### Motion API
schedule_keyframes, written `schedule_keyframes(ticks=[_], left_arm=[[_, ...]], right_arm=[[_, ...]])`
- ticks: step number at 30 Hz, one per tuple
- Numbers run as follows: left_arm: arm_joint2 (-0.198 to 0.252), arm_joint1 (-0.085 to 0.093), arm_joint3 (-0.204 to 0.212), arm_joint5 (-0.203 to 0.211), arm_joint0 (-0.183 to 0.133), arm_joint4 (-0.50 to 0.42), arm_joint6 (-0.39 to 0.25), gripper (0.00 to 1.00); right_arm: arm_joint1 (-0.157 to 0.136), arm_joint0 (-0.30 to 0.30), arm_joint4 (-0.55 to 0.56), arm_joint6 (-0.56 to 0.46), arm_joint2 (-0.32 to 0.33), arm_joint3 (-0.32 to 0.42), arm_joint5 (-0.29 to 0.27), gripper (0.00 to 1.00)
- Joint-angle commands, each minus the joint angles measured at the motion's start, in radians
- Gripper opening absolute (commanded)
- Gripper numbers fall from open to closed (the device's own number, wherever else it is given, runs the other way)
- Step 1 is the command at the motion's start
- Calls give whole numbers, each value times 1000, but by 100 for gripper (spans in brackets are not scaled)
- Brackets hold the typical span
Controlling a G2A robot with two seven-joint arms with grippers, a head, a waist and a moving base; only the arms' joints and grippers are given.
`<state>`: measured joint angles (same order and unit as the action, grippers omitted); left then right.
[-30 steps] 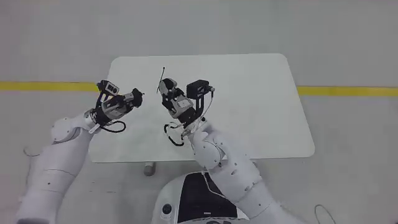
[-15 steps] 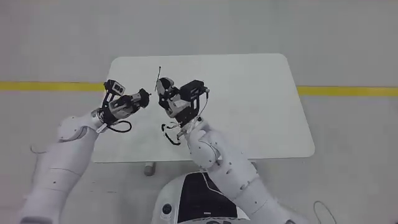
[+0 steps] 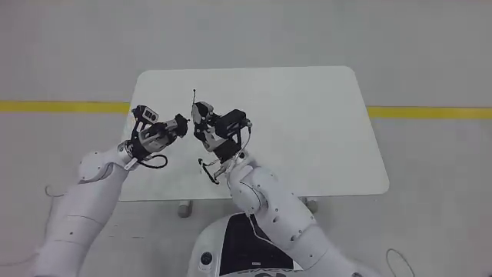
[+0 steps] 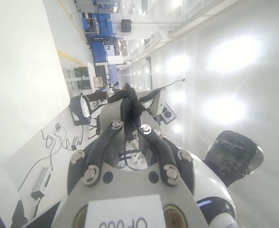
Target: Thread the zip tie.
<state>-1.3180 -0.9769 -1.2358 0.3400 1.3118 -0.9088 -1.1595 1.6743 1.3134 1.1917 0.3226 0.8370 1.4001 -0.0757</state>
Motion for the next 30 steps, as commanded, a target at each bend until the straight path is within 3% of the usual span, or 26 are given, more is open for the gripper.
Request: schedule_keyframes(ticks=[1,8,13,16,30], left_arm=[[0,0,0,0,0,0,0,0],[5,-4,-20,-3,19,-1,51,0],[3,-5,-28,-3,34,-3,54,0],[-3,-6,-32,0,37,-4,63,0],[-3,-6,-32,0,37,-4,63,0]], right_arm=[[0,0,-1,0,0,0,-1,0],[-2,9,25,-1,-9,2,3,0],[-1,13,38,38,-20,-10,12,0],[0,9,61,53,-24,-17,34,0],[-5,9,101,36,-22,-22,38,0]])
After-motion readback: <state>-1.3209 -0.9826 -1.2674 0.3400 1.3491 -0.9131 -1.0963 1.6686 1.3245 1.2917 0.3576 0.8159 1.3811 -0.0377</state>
